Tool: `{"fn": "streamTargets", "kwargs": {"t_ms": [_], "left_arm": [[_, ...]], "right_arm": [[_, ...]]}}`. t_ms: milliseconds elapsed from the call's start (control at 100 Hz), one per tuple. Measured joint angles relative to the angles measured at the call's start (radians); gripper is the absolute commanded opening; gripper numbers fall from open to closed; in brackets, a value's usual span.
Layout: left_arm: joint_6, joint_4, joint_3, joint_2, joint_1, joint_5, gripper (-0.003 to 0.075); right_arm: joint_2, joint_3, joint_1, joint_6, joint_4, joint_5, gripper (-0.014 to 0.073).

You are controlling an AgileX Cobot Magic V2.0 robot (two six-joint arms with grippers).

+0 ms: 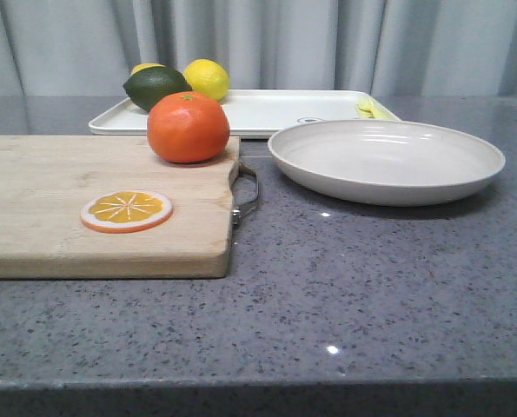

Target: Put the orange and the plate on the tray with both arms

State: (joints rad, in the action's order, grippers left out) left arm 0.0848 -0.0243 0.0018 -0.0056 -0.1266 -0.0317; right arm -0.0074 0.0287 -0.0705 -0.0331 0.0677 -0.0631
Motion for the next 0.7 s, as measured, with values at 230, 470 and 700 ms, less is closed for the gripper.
{"fn": "streamTargets", "kwargs": {"t_ms": [230, 470, 700], "left_arm": [[0.000, 0.000, 0.000, 0.000, 0.000, 0.000, -0.0020], [0.000, 0.000, 0.000, 0.000, 0.000, 0.000, -0.0020], [0.000, 0.000, 0.000, 0.000, 0.000, 0.000, -0.0020]], "right_arm": [[0.000, 0.000, 0.000, 0.000, 0.000, 0.000, -0.0102], [0.000, 0.000, 0.000, 0.000, 0.000, 0.000, -0.0102], [0.000, 0.000, 0.000, 0.000, 0.000, 0.022, -0.0102]]}}
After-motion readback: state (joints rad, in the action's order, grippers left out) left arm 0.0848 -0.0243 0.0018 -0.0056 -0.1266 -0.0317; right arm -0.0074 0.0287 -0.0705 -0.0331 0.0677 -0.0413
